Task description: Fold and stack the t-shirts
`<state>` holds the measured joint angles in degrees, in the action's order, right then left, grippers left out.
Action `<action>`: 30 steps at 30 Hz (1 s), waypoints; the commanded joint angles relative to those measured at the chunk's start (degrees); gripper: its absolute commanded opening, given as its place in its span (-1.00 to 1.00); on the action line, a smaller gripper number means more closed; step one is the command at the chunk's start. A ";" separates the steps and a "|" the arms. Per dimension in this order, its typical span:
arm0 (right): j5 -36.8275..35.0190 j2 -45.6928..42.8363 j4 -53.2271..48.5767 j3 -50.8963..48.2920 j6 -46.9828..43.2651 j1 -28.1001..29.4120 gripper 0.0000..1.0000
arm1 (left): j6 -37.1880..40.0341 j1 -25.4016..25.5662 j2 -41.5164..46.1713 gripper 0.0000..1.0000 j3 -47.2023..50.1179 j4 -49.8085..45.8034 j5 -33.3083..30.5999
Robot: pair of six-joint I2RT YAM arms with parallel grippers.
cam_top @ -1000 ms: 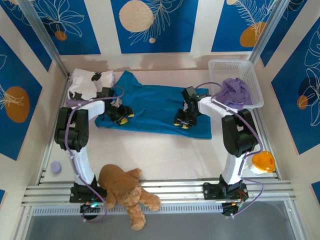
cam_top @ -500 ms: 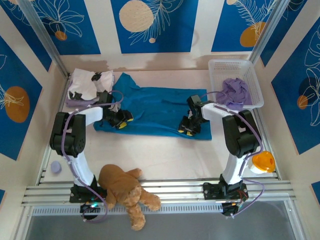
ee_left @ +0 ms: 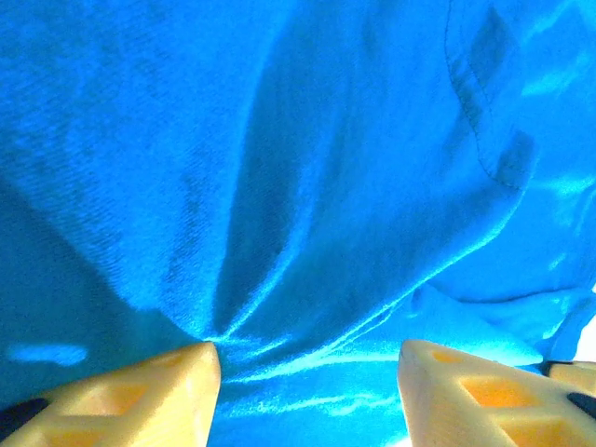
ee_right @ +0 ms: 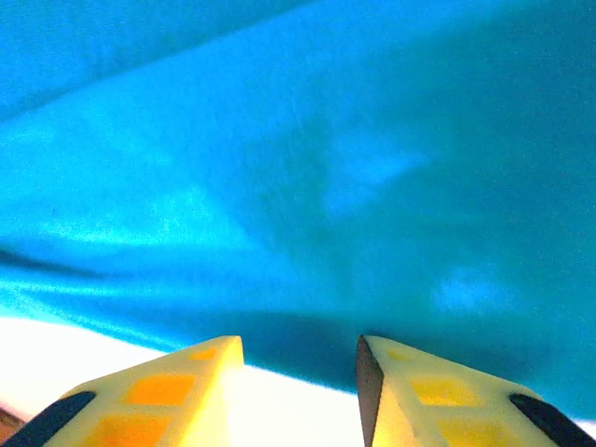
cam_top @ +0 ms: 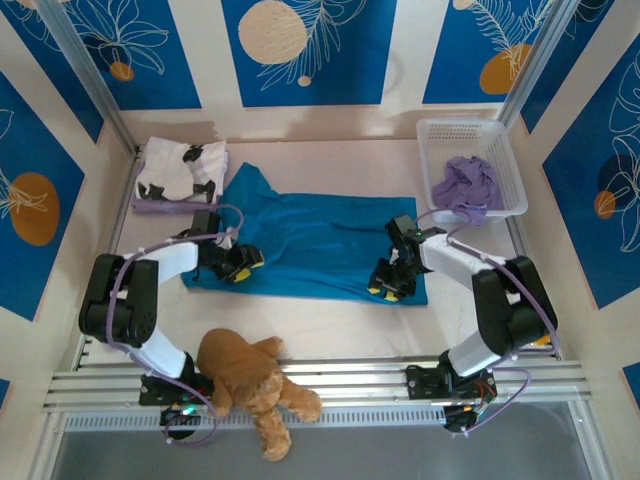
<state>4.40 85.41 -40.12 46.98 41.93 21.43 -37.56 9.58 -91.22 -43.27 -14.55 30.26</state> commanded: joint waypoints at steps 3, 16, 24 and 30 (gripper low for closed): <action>-6.46 -10.85 -8.53 -0.48 1.43 -0.63 -0.22 | -0.17 0.57 3.34 0.12 1.98 -5.08 -1.90; -16.67 -4.52 -8.17 2.33 -3.82 -12.48 -0.29 | 1.04 0.52 0.79 0.13 -1.43 -6.60 -1.91; -18.43 2.66 -6.22 4.08 -6.50 -13.18 -0.32 | 1.34 0.56 -0.16 0.13 -0.90 -6.29 -1.96; -19.25 4.24 -5.97 5.66 -7.14 -13.28 -0.32 | 1.43 0.58 -0.94 0.13 -1.11 -6.21 -1.63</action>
<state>-13.52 89.23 -45.80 50.89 35.77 8.21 -37.28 9.58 -90.50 -43.83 -19.11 28.88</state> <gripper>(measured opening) 0.338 0.567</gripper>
